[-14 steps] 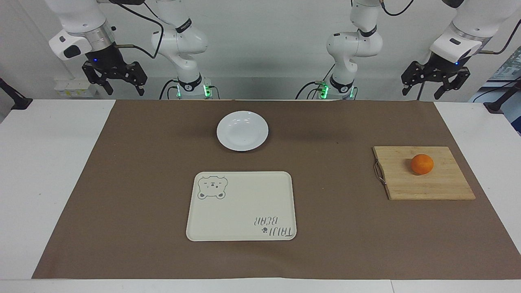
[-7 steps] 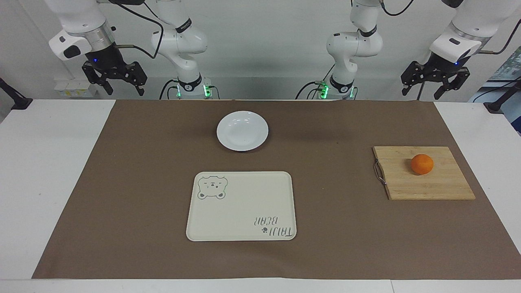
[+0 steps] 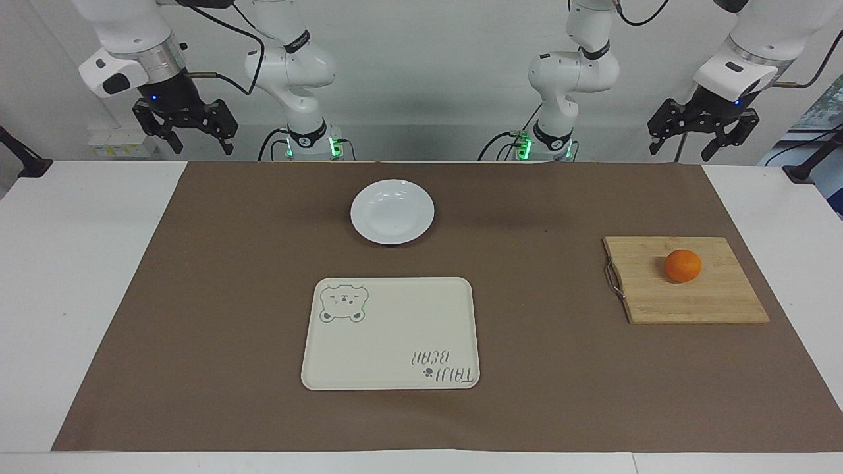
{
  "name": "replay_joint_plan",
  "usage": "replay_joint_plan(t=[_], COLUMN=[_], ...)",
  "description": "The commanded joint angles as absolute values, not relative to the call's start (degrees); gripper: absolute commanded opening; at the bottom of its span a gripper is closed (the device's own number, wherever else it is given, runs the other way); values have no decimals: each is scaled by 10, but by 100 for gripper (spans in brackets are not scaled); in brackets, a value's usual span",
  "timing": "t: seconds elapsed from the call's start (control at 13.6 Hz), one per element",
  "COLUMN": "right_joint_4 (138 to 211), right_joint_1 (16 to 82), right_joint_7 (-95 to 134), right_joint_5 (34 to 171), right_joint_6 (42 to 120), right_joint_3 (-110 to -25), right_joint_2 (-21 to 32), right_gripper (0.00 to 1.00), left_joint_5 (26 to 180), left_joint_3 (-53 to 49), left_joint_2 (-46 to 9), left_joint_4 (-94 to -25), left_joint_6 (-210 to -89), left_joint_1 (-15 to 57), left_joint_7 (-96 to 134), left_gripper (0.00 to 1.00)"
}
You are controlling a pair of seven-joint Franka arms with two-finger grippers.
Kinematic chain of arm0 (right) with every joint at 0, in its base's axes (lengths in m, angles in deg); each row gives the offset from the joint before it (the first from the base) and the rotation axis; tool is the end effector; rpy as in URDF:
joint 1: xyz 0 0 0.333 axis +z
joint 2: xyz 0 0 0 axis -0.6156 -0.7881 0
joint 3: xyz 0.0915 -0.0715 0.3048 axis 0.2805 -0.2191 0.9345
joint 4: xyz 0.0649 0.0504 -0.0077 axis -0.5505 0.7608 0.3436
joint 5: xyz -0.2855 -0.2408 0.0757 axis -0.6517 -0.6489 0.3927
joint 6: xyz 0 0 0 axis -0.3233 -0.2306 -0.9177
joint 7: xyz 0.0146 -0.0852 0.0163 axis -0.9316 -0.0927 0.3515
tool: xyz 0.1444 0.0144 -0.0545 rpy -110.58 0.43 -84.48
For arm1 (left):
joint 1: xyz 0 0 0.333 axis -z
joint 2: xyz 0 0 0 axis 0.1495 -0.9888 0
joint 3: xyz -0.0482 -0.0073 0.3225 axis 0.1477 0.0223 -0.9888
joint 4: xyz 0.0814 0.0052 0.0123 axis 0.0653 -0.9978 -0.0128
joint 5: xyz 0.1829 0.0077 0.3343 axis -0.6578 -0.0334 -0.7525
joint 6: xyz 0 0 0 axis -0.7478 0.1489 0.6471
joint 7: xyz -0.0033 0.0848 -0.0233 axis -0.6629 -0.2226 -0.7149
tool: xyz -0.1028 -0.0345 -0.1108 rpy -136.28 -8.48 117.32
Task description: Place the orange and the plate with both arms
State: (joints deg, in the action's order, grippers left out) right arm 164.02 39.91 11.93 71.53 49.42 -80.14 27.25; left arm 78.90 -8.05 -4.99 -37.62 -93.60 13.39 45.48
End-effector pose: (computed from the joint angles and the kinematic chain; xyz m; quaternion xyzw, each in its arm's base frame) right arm 0.4969 -0.0323 0.6137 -0.9996 0.0282 0.0079 0.0032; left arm 0.5072 -0.0158 0.6292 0.9937 -0.1113 -0.0101 0.0092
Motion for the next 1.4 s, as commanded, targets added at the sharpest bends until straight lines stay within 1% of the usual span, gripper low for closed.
replay_joint_plan(t=[0.0, 1.33], right_joint_4=[1650, 1651], right_joint_1=[395, 394], right_joint_7=[105, 108], right_joint_5=[719, 719], right_joint_6=[502, 502], right_joint_3=[-798, -798], right_joint_2=[280, 280], right_gripper=[100, 100], left_joint_5=[788, 788], left_joint_3=[-80, -80], left_joint_2=[-38, -35], left_joint_4=[-390, -399], left_joint_6=[-944, -954], left_joint_1=[133, 126], left_joint_7=[460, 465], left_gripper=[100, 100])
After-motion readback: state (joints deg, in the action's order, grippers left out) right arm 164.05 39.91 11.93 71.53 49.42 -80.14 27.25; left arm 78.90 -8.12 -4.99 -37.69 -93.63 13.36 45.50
